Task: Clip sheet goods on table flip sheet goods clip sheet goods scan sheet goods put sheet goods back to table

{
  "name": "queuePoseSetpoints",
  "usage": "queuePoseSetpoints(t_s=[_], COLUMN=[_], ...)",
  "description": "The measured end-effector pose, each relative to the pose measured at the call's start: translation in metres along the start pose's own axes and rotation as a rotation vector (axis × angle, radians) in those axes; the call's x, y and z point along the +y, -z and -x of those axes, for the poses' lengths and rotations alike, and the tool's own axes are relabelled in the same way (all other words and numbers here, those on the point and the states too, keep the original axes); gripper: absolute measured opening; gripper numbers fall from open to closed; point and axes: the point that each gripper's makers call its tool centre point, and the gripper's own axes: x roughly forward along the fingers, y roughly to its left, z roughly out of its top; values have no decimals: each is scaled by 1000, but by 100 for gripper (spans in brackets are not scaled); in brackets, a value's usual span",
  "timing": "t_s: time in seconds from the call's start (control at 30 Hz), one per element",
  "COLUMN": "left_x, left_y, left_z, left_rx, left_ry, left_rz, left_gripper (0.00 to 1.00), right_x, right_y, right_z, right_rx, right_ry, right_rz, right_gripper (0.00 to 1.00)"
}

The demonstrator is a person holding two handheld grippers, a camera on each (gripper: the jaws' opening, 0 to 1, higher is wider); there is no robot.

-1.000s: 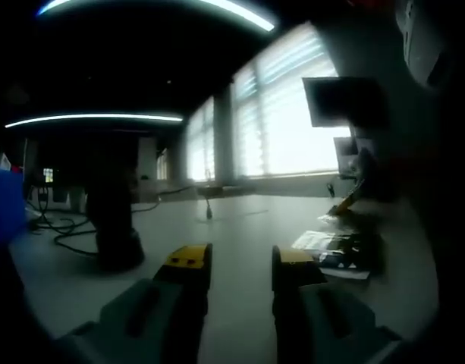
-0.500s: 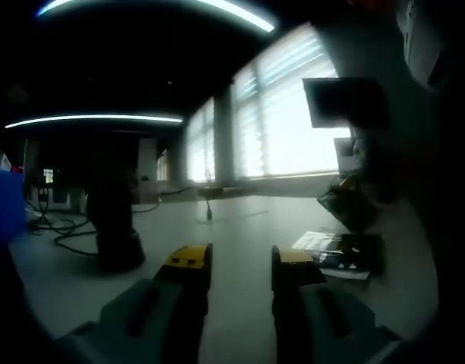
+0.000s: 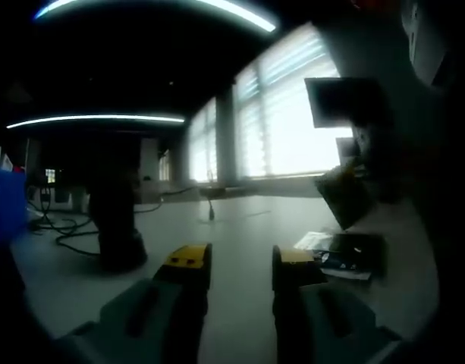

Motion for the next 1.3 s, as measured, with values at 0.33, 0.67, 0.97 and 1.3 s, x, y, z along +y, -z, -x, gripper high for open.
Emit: queuePoseSetpoints(t_s=[0.33,0.67,0.97,1.3], left_x=[2,3,2,7], left_y=[3,4,9,11], left_z=[-1,0,0,0], left_rx=[17,20,38,45], left_ry=[-13,-14,-8,-14], left_rz=[4,21,68,72], left_gripper=[31,40,41,42], right_x=[-4,7,17,36], right_y=[-20,-34,-55,-68], right_z=[-5,-18,-43,-65], right_rx=[-109,-186,-259,-291], right_ry=[72,76,67,34], right_rz=[28,20,30,31], right_gripper=[0,0,0,0])
